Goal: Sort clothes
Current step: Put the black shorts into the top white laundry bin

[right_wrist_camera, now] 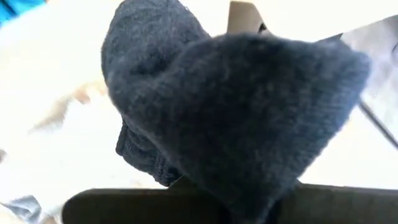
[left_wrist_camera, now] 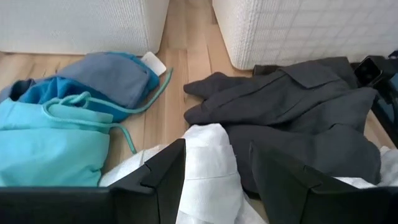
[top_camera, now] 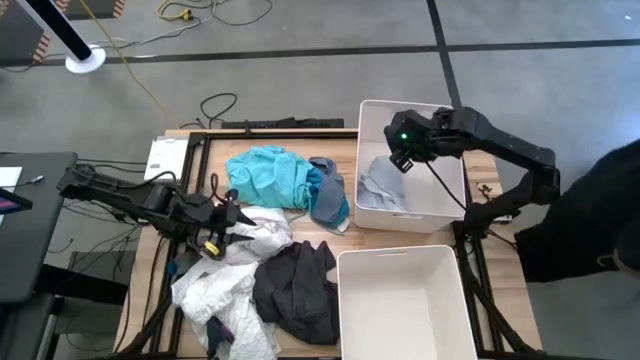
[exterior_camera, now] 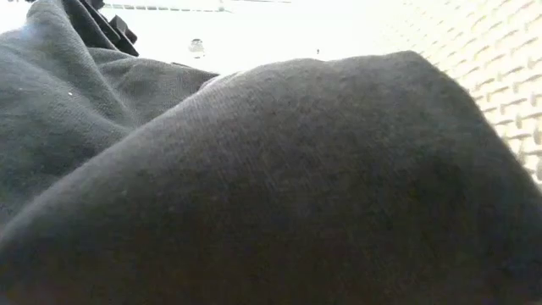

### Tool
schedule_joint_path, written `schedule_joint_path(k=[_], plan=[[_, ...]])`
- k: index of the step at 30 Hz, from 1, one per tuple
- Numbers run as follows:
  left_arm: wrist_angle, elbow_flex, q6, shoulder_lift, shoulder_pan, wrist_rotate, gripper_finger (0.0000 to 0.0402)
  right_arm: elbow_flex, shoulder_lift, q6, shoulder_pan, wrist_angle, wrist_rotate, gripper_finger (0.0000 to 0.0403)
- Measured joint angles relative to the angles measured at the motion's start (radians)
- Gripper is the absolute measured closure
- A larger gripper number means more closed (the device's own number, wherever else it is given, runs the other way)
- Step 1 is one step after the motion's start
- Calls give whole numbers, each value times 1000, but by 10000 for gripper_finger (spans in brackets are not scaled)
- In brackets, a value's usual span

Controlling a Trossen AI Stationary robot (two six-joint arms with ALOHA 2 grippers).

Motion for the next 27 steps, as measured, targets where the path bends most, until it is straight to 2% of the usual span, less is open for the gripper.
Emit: schedule_joint_path(k=[12,27], plan=[[-1,0,-13,29,-19,2,227,-222,-2,-67,-153,71,-232,378],[0,0,-20,29,-18,2,227,-243,-2,-87,-153,105,-293,362]])
